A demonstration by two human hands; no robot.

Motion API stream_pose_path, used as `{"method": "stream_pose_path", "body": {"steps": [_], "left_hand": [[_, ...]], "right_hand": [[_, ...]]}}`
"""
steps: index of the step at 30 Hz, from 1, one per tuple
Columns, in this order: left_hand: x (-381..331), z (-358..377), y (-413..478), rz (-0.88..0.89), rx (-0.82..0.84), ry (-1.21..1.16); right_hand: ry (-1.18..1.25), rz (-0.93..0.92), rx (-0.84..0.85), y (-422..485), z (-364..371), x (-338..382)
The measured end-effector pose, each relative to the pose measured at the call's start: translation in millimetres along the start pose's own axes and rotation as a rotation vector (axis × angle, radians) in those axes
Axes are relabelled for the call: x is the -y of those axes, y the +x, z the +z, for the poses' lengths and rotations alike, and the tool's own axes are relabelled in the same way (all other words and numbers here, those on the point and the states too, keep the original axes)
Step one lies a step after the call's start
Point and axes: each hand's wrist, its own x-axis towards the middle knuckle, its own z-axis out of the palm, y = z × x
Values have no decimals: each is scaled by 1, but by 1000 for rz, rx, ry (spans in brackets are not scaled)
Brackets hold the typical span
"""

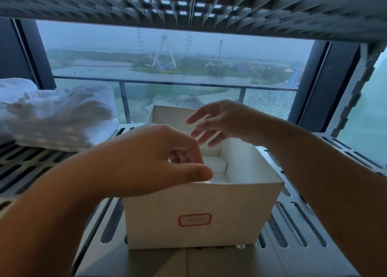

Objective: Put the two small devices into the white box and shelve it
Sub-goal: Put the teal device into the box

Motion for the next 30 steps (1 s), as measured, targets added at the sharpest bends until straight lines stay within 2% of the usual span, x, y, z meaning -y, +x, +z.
{"method": "stream_pose_path", "body": {"steps": [11, 21, 26, 30], "left_hand": [[-40, 30, 26, 67, -84, 116], [-97, 77, 80, 73, -269, 18], [-127, 108, 112, 31, -249, 44], [-141, 129, 133, -9, -237, 138]], "right_hand": [[19, -155, -347, -73, -22, -11], [76, -143, -452, -131, -66, -66], [108, -132, -489, -154, -87, -99], [11, -120, -532, -162, -100, -125]]}}
